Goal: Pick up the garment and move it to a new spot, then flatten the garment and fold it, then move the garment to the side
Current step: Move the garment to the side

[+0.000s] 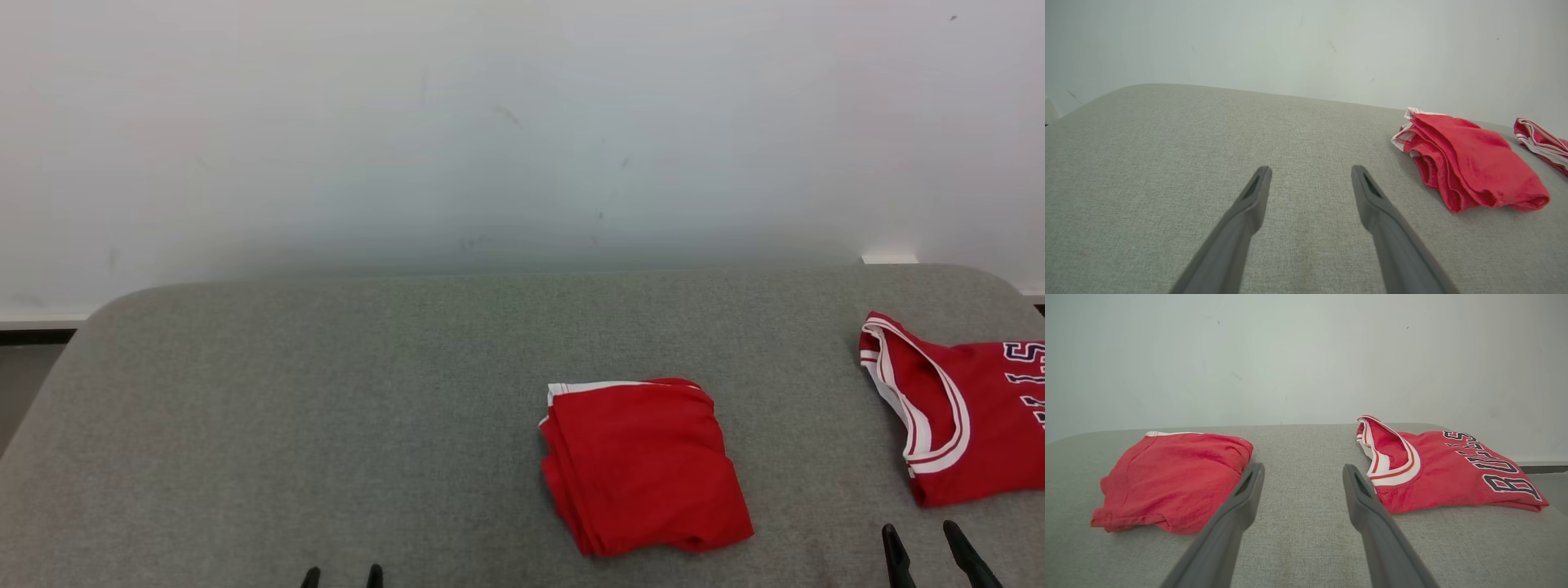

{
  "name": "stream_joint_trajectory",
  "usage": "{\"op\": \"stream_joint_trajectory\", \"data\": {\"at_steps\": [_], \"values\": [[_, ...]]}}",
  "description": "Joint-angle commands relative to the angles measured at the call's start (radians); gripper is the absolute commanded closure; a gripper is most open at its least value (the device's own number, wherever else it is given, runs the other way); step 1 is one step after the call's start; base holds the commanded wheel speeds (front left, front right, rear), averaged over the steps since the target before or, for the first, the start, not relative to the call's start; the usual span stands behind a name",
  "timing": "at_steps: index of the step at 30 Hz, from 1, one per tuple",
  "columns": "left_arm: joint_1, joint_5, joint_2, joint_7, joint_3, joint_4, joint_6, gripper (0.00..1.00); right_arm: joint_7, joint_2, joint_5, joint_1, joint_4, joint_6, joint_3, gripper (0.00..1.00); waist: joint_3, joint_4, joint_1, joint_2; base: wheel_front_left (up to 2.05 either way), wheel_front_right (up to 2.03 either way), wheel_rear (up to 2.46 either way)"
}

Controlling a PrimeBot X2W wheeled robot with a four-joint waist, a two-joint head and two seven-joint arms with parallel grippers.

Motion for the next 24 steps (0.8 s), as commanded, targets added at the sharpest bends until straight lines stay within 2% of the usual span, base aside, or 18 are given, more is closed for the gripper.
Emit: {"op": "stream_joint_trajectory", "data": {"at_steps": [1,8,10,12,15,20,22,23,24], "values": [[0.002,-0.004,0.004,0.000,-0.002,0.002,0.005,0.00,-0.002,-0.006,0.010,-0.012,0.004,-0.002,0.004,0.00,0.001,0.005,0.0000,0.0000,0.00,0.00,0.00],[-0.008,-0.006,0.004,0.000,-0.006,-0.005,0.008,0.00,-0.002,-0.006,0.032,-0.019,0.002,-0.002,0.021,0.00,0.008,0.020,0.0000,0.0000,0.00,0.00,0.00],[-0.014,-0.004,0.004,0.000,-0.007,-0.009,0.007,0.00,-0.002,-0.007,0.110,-0.031,0.005,-0.002,0.044,0.00,0.018,0.025,0.0000,0.0000,0.00,0.00,0.00],[-0.021,0.003,0.003,0.000,-0.010,-0.012,0.005,0.00,0.029,-0.041,0.226,-0.057,0.010,-0.002,0.084,0.00,0.031,0.030,0.0000,0.0000,0.00,0.00,0.00],[-0.035,0.017,0.004,0.000,-0.019,-0.008,-0.001,0.00,0.173,-0.122,0.444,-0.114,-0.029,-0.002,0.150,0.00,0.055,0.042,0.0000,0.0000,0.00,0.00,0.00],[-0.074,0.025,0.003,0.000,-0.040,-0.003,-0.009,0.00,0.548,-0.267,0.757,-0.230,-0.056,-0.002,0.233,0.00,0.123,0.076,0.0000,0.0000,0.00,0.00,0.00],[-0.090,0.020,0.003,0.000,-0.059,0.005,-0.010,0.00,0.660,-0.312,0.822,-0.281,-0.034,-0.002,0.239,0.00,0.148,0.100,0.0000,0.0000,0.00,0.00,0.00],[-0.090,0.020,0.003,0.000,-0.059,0.005,-0.010,0.00,0.660,-0.312,0.822,-0.281,-0.034,-0.002,0.239,0.00,0.148,0.100,0.0000,0.0000,0.00,0.00,0.00],[-0.097,0.014,0.004,0.000,-0.067,0.008,-0.005,0.00,0.704,-0.315,0.859,-0.306,-0.021,-0.002,0.244,0.00,0.155,0.110,0.0000,0.0000,0.00,0.00,0.00]]}}
